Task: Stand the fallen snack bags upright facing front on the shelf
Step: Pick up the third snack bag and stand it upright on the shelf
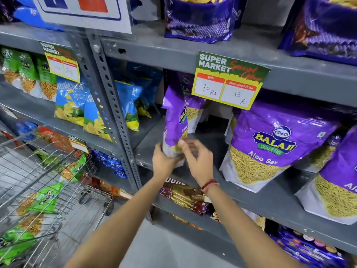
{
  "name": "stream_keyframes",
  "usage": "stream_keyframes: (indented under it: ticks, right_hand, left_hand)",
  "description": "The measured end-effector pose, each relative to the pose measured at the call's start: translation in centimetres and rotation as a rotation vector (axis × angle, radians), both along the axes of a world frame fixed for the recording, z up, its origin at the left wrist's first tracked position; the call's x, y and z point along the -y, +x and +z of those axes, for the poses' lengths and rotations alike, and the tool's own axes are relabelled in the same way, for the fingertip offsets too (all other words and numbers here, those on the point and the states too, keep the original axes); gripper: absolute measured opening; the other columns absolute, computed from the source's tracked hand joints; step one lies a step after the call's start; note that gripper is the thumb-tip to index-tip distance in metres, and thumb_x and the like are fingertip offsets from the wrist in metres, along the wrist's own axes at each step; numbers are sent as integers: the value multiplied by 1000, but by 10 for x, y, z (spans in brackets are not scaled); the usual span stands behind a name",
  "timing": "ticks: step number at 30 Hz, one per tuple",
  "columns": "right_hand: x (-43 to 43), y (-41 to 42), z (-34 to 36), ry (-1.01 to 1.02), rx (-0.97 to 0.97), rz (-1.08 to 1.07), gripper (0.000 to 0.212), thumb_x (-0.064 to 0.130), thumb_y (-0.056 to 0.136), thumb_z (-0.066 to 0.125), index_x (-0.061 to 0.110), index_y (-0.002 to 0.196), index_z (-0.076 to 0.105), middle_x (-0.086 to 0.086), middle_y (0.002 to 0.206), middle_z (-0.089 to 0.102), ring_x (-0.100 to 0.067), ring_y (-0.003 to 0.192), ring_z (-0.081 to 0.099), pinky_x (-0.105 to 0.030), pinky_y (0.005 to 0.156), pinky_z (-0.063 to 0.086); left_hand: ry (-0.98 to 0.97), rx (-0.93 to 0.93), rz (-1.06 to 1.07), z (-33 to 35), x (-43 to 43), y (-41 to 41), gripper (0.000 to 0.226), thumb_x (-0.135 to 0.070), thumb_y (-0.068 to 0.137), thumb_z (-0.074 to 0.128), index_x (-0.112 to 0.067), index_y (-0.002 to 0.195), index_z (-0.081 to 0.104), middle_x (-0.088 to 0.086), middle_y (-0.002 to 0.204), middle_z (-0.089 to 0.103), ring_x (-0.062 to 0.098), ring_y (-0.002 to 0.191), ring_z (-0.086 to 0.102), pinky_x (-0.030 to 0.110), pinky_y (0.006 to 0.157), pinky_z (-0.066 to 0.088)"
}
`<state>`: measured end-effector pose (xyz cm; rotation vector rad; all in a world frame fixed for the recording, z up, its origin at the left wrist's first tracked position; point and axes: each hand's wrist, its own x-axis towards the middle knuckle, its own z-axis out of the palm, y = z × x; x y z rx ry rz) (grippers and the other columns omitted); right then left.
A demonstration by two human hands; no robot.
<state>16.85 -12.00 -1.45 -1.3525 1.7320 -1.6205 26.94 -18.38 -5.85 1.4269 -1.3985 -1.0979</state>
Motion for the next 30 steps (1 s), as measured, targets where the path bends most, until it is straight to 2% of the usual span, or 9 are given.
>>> stream_keyframes:
  ticks: [3, 7, 9, 12, 14, 18, 23, 27, 30]
  right_hand:
    - [8, -21, -5, -8, 60, -96, 28, 38, 82, 69, 14, 97, 65, -8, 98, 68, -4, 81, 62, -21, 73, 49]
    - [32, -50, -14, 203, 54, -13, 64, 33, 72, 80, 13, 126, 51, -7, 125, 54, -16, 110, 53, -33, 96, 47]
    - [44, -59, -15, 296, 39, 75, 84, 32, 69, 83, 15, 138, 40, -8, 137, 47, -18, 123, 47, -37, 105, 42]
    - [61, -63, -19, 404, 39, 192, 99, 29, 66, 85, 17, 146, 28, -5, 145, 41, -15, 133, 38, -37, 112, 34]
    - [72, -59, -25, 457, 33, 232, 106, 37, 59, 87, 21, 145, 28, -1, 148, 42, -15, 135, 38, -38, 114, 32]
    - [87, -53, -40, 460, 32, 222, 89, 36, 57, 88, 21, 133, 45, -3, 133, 58, -22, 124, 53, -46, 108, 42]
    - [78, -38, -44, 421, 14, 101, 69, 28, 62, 87, 9, 119, 55, -11, 119, 66, -23, 106, 62, -39, 95, 52]
    - [69, -31, -46, 425, 4, 112, 58, 20, 68, 84, 7, 119, 58, -12, 117, 68, -22, 102, 64, -26, 84, 48]
    - [64, -29, -45, 423, -3, 94, 51, 20, 70, 82, 6, 114, 61, -14, 113, 70, -24, 101, 65, -27, 85, 50]
  left_hand:
    - [61, 134, -219, 6, 30, 29, 91, -57, 32, 82, -21, 110, 54, -4, 107, 66, 14, 98, 62, 33, 88, 51]
    - [35, 307, -444, 23, 71, 52, 90, -49, 32, 84, -19, 113, 60, 3, 116, 67, 19, 108, 62, 43, 96, 50]
    - [8, 330, -336, 32, 77, 58, 85, -44, 38, 86, -16, 113, 57, 6, 116, 67, 21, 105, 61, 41, 95, 50]
    - [40, 205, -136, 30, 73, 58, 66, -12, 62, 84, -7, 120, 53, 12, 115, 65, 20, 96, 59, 34, 92, 48]
    - [57, 161, -144, 24, 74, 54, 59, 0, 67, 78, -2, 120, 53, 17, 118, 64, 21, 97, 59, 34, 92, 47]
    - [42, 152, -196, 26, 81, 52, 55, 4, 68, 76, -2, 119, 55, 11, 113, 65, 22, 98, 61, 36, 95, 48]
    - [42, 141, -305, 23, 81, 54, 48, 10, 72, 69, 2, 118, 54, 21, 120, 63, 28, 107, 62, 41, 99, 47]
    - [39, 149, -390, 20, 76, 56, 65, 6, 70, 73, -2, 129, 46, 9, 126, 59, 16, 113, 55, 31, 102, 40]
    - [34, 165, -410, 20, 74, 57, 65, 2, 68, 76, -4, 127, 48, 13, 128, 60, 20, 116, 57, 39, 108, 40]
